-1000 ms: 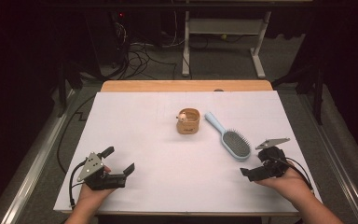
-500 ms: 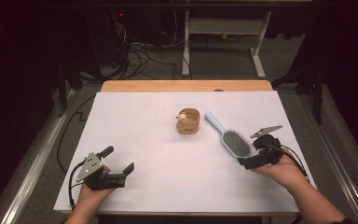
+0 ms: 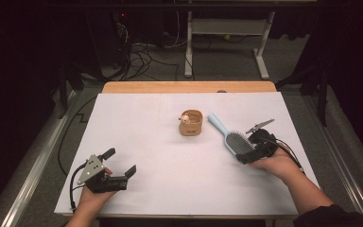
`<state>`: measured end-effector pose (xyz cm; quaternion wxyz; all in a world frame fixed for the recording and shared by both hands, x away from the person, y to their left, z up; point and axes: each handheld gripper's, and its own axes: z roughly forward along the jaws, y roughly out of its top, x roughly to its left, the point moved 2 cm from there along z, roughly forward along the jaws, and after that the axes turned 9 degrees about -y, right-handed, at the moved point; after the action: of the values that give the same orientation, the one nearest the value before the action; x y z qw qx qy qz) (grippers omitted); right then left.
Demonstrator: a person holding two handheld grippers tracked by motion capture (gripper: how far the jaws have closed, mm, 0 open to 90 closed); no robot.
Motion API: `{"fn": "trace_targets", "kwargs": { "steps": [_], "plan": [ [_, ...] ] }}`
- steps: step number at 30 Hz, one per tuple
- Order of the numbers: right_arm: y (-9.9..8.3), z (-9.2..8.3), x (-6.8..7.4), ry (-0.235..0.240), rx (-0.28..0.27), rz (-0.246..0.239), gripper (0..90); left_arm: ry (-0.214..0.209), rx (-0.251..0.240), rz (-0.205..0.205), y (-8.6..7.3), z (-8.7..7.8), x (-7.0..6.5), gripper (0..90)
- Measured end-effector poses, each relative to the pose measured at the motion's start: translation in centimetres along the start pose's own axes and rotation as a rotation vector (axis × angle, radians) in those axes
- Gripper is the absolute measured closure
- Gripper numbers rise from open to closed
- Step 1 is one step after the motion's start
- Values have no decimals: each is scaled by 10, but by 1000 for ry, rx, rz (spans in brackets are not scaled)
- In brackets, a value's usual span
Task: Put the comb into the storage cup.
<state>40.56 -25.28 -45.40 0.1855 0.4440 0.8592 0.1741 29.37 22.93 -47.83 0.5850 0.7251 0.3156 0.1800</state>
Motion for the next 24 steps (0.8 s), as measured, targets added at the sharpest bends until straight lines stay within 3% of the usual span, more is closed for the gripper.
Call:
{"fn": "trace_targets", "kwargs": {
  "steps": [15,24],
  "plan": [
    [20,19,5,16,20,-40,6,-6,-2,-1,0,0,0,1],
    [23,26,8,6,30,-50,63,-3,-9,-7,1,-1,1,1]
  ]
}}
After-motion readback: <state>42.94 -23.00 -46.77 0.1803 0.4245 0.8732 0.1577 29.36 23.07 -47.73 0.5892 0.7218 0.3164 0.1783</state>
